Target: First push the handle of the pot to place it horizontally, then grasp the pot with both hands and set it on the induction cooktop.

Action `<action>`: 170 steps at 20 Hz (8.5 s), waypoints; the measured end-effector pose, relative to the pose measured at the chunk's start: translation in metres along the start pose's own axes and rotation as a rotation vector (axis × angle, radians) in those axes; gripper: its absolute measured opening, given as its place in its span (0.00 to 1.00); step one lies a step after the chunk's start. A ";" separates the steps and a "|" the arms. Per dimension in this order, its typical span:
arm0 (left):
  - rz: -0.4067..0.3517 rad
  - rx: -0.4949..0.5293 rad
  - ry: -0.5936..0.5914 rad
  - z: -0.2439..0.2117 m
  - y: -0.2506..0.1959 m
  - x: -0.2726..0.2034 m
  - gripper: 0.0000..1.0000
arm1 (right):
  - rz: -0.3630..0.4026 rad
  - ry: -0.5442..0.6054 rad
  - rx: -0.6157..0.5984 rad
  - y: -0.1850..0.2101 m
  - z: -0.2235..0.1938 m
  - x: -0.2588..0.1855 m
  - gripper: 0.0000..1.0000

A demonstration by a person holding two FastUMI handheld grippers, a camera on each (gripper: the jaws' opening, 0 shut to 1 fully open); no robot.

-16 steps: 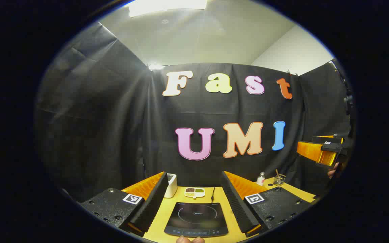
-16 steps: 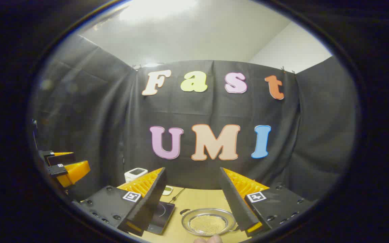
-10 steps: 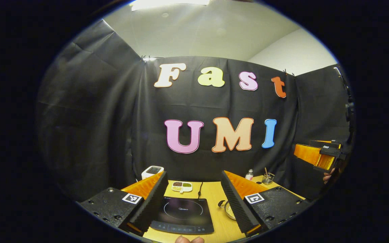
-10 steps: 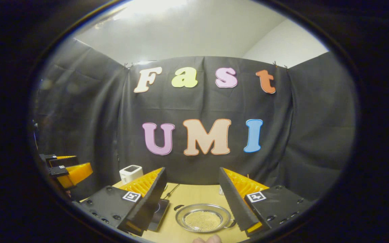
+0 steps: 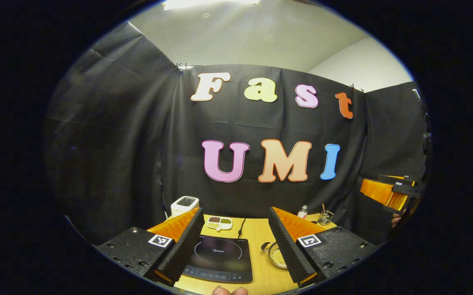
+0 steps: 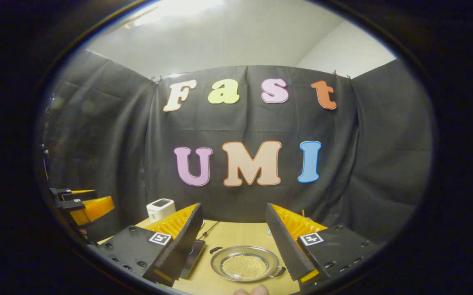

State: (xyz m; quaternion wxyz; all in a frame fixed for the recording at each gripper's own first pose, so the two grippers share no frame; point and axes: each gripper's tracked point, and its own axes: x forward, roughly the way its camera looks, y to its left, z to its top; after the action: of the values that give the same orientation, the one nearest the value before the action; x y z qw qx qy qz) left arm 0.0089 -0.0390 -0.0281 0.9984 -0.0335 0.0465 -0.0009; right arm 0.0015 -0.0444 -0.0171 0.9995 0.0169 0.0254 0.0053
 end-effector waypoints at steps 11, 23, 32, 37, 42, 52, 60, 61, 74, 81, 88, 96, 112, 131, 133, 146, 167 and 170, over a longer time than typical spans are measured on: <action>-0.017 -0.008 -0.010 -0.002 -0.003 0.005 0.95 | -0.002 0.045 -0.002 0.001 -0.018 0.008 0.99; 0.027 0.020 0.018 -0.015 -0.031 0.042 0.92 | 0.060 0.047 0.011 -0.030 -0.029 0.051 0.97; 0.123 -0.006 0.040 -0.019 -0.076 0.059 0.95 | 0.124 0.113 0.131 -0.100 -0.067 0.097 0.59; 0.179 0.034 0.040 -0.021 -0.092 0.056 0.92 | 0.168 0.155 0.155 -0.119 -0.100 0.114 0.34; 0.182 0.030 0.074 -0.032 -0.107 0.062 0.96 | 0.175 0.201 0.155 -0.137 -0.129 0.122 0.18; 0.187 0.031 0.178 -0.066 -0.106 0.075 0.93 | 0.234 0.539 0.252 -0.143 -0.258 0.127 0.03; 0.198 0.047 0.210 -0.072 -0.099 0.070 0.96 | 0.264 0.843 0.253 -0.134 -0.365 0.086 0.00; 0.199 0.048 0.214 -0.074 -0.098 0.069 0.96 | 0.275 0.873 0.244 -0.131 -0.376 0.079 0.03; 0.186 0.047 0.260 -0.088 -0.106 0.066 0.96 | 0.293 1.051 0.121 -0.137 -0.438 0.037 0.03; 0.193 0.051 0.269 -0.088 -0.104 0.063 0.96 | 0.297 1.077 0.097 -0.142 -0.448 0.039 0.03; 0.198 0.056 0.272 -0.088 -0.103 0.066 0.96 | 0.271 1.085 0.108 -0.155 -0.453 0.055 0.02; 0.206 0.051 0.289 -0.093 -0.100 0.078 0.96 | 0.238 1.100 0.111 -0.170 -0.458 0.076 0.03; 0.174 0.029 0.346 -0.123 -0.104 0.123 0.96 | 0.182 1.110 0.116 -0.186 -0.462 0.120 0.02; -0.140 -0.061 0.903 -0.325 -0.098 0.146 0.97 | -0.163 1.074 0.039 -0.187 -0.416 0.139 0.71; -0.131 -0.062 0.938 -0.341 -0.093 0.150 0.98 | -0.165 1.065 -0.014 -0.190 -0.416 0.145 0.73; -0.099 -0.019 1.117 -0.420 -0.113 0.170 0.90 | -0.062 1.149 -0.031 -0.193 -0.464 0.166 0.67; 0.039 -0.003 1.146 -0.400 -0.088 0.154 0.63 | 0.047 1.125 0.087 -0.190 -0.478 0.175 0.46; 0.064 0.009 1.130 -0.387 -0.079 0.146 0.63 | 0.079 1.117 0.106 -0.189 -0.477 0.179 0.46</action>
State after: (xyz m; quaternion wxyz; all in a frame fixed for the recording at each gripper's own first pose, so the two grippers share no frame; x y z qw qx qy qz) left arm 0.1183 -0.1445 -0.4204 0.8179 -0.0224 0.5749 0.0113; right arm 0.1582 -0.2156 -0.5085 0.8309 0.0625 0.5506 0.0496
